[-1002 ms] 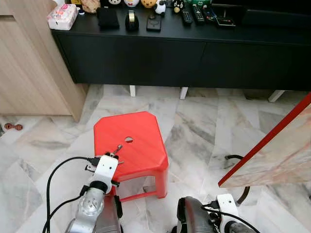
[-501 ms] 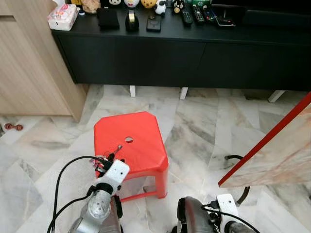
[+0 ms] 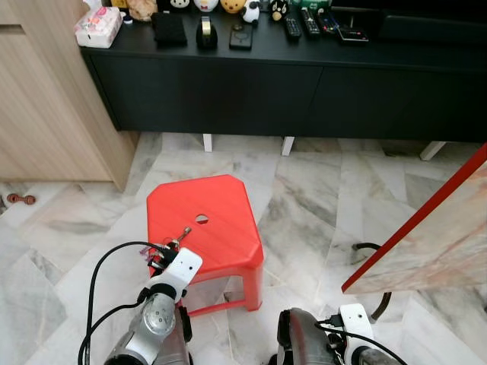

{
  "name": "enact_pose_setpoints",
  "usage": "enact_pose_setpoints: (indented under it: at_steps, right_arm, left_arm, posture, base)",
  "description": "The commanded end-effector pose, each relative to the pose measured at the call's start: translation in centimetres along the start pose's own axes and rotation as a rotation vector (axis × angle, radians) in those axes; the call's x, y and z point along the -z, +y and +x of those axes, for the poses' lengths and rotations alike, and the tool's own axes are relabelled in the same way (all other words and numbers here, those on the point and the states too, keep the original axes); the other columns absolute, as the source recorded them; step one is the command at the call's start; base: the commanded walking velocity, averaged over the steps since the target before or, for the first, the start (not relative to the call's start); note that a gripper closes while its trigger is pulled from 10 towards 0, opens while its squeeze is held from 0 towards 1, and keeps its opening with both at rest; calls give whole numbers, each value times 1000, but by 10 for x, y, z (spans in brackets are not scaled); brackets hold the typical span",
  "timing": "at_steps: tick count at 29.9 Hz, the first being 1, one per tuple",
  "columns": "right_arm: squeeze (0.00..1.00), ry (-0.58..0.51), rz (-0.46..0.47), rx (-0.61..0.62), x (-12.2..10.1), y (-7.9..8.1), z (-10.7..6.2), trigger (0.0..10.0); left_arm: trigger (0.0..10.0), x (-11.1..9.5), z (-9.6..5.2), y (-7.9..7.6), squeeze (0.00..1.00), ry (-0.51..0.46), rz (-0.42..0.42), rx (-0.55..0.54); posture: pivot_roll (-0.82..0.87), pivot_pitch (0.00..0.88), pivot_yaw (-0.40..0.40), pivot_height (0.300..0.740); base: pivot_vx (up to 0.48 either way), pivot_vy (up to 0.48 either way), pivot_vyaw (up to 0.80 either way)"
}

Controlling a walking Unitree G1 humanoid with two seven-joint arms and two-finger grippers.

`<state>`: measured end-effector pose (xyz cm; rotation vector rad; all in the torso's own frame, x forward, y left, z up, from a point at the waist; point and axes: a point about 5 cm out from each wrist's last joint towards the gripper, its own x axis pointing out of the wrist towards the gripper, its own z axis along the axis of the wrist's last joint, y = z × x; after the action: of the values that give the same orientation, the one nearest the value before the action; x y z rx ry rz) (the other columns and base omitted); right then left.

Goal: Hang keys on a hook

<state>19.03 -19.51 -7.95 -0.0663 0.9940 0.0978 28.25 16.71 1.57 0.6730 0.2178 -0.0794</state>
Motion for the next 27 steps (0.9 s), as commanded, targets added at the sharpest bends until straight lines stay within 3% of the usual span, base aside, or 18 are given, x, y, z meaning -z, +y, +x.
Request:
enact_pose_setpoints:
  at_steps: [1,10,21,22,23,24,27]
  right_arm:
    - [0,78,9,-6,21,2,-2,10000]
    - [0,78,11,-6,21,2,-2,10000]
    - [0,82,5,-9,22,3,-2,10000]
    - [0,82,5,-9,22,3,-2,10000]
    - [0,82,6,-9,22,3,-2,10000]
    - [0,82,5,-9,22,3,-2,10000]
    - [0,81,6,-10,21,3,-2,10000]
  left_arm:
    - [10000,6,-2,-5,0,40,-9,16]
    - [10000,6,5,-1,0,67,0,14]
    - [10000,16,8,7,0,158,-60,-31]
    - [9294,17,8,7,0,159,-62,-31]
    - [7098,17,8,7,0,162,-67,-31]
    - [0,17,8,7,0,164,-73,-30]
    - [0,17,9,6,0,169,-90,-30]
  posture:
    - [-16,159,-91,602]
    - [-20,159,-91,602]
    - [-20,167,-91,602]
    - [-20,167,-91,602]
    - [-20,167,-91,602]
    - [-20,167,-91,602]
    - [-21,168,-91,602]
  base:
    - [0,0,0]
    - [0,0,0]
    - [0,0,0]
    - [0,0,0]
    - [0,0,0]
    - [0,0,0]
    - [0,0,0]
